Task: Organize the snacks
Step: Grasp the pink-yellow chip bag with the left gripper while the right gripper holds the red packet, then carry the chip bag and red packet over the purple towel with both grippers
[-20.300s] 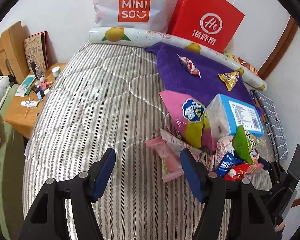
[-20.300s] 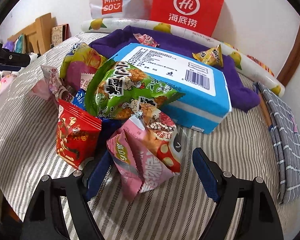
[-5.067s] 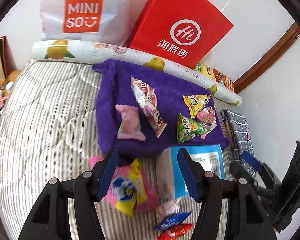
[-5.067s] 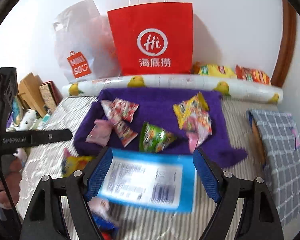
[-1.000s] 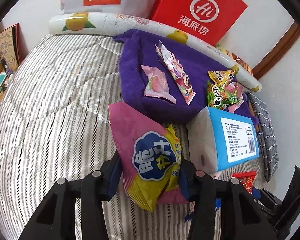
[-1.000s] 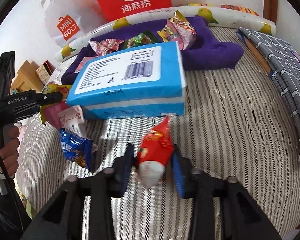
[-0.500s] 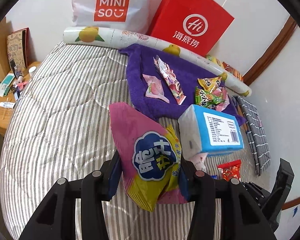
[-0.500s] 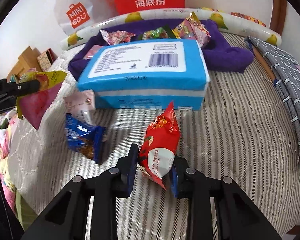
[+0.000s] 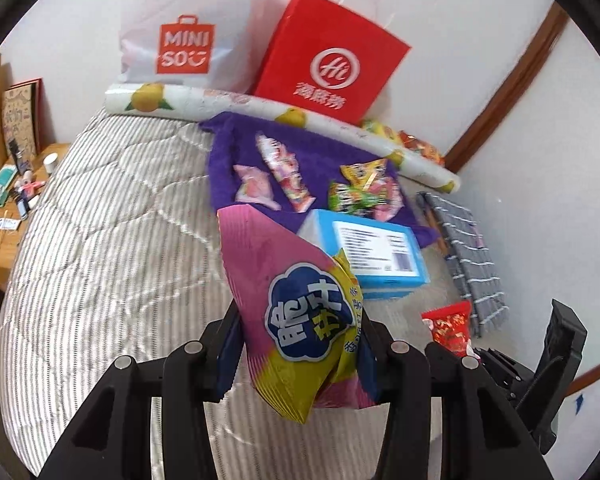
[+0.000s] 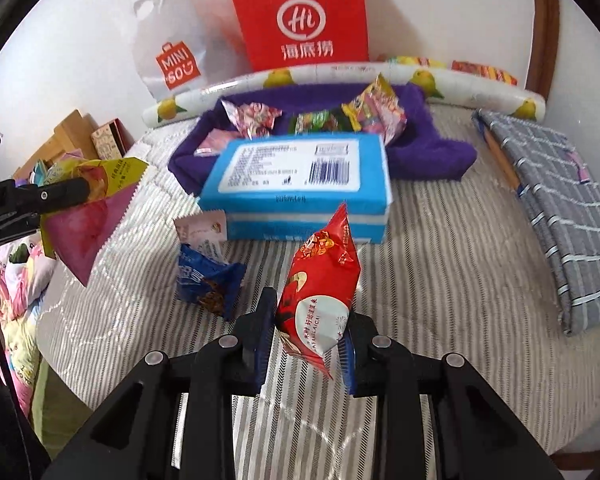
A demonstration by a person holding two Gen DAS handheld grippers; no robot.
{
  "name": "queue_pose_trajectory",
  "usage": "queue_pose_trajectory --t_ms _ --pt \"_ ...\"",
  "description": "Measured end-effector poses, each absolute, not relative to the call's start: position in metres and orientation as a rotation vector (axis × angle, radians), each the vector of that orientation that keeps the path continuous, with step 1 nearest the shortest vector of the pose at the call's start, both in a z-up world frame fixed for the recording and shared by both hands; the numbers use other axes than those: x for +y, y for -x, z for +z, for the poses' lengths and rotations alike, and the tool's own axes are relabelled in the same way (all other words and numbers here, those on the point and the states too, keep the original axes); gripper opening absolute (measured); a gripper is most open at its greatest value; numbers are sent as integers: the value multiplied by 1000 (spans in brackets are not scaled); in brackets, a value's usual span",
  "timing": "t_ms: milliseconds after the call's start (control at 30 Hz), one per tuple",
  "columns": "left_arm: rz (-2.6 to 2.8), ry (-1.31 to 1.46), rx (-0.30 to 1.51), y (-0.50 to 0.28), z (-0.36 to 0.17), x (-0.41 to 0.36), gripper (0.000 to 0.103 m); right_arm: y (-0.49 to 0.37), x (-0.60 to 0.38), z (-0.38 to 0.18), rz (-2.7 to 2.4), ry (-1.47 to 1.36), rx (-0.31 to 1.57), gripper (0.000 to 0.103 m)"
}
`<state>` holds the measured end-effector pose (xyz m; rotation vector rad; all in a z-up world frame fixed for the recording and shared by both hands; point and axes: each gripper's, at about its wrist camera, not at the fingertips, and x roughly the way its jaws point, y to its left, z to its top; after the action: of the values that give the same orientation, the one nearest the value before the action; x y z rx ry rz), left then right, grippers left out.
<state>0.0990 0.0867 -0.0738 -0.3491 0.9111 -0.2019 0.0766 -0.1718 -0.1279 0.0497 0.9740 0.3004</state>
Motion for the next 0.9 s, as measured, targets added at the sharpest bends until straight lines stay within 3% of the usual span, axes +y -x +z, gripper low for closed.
queue_pose_trajectory --t_ms 367,900 --pt "-285 296 846 -102 -37 42 46 -78 -190 -77 296 -84 877 29" --pt "-301 257 804 -138 -18 23 46 -122 -207 -48 262 -85 802 29"
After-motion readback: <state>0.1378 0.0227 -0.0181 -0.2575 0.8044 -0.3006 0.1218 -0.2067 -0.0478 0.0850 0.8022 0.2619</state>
